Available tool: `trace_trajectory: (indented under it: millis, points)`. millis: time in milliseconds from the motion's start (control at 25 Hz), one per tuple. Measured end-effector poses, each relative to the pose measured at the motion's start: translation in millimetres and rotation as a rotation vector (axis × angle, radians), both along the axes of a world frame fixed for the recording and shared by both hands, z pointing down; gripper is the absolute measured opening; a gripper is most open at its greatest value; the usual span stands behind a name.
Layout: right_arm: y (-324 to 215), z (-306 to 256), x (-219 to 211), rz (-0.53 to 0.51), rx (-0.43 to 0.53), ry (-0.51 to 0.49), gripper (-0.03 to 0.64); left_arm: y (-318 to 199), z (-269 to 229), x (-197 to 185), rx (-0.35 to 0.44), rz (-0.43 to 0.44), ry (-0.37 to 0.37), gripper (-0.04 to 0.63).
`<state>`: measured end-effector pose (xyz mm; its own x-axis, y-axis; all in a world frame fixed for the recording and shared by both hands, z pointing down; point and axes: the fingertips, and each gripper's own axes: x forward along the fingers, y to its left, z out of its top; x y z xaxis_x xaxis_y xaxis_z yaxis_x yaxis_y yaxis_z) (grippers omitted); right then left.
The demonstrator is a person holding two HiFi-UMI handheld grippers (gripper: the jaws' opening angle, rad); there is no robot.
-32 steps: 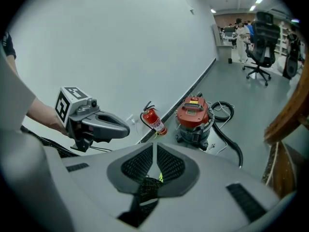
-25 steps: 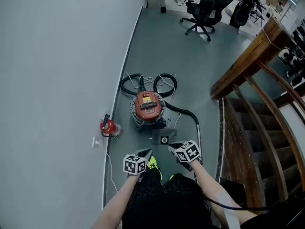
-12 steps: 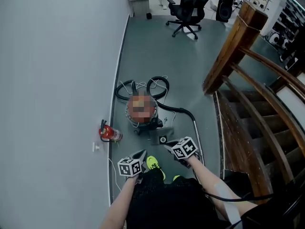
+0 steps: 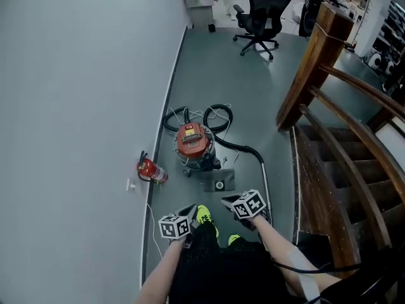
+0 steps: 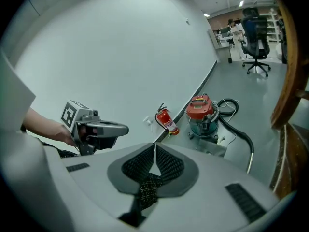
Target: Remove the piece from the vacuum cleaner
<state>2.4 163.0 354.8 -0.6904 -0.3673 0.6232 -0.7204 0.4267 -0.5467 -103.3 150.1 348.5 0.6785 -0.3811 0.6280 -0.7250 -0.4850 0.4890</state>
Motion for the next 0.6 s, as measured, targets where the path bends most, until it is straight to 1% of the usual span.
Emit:
trace_trajectory:
  millis: [160,320,440,600]
  points:
    - [35.6,3.2,2.5,-0.026,0.017,0.002,0.029,32.9,5.1,4.0,0.010,-0.017,-0.002,0.009]
    - [73.2,4.1,7.1,-0.018,0.031,-0.005,0.029,67.4,2.9,14.3,0.035,-0.013,0.002,0.009]
    - [97.0,3.1,7.3,-0.016,0.045,-0.011,0.029,92.1,-2.2,22.2,0.061,0.004,0.005,0.009]
    - [114.4,-4.7,9.4,-0.011,0.088,-0.007,0.029,113.0,-5.5,32.2,0.090,0.039,-0.002,0.009]
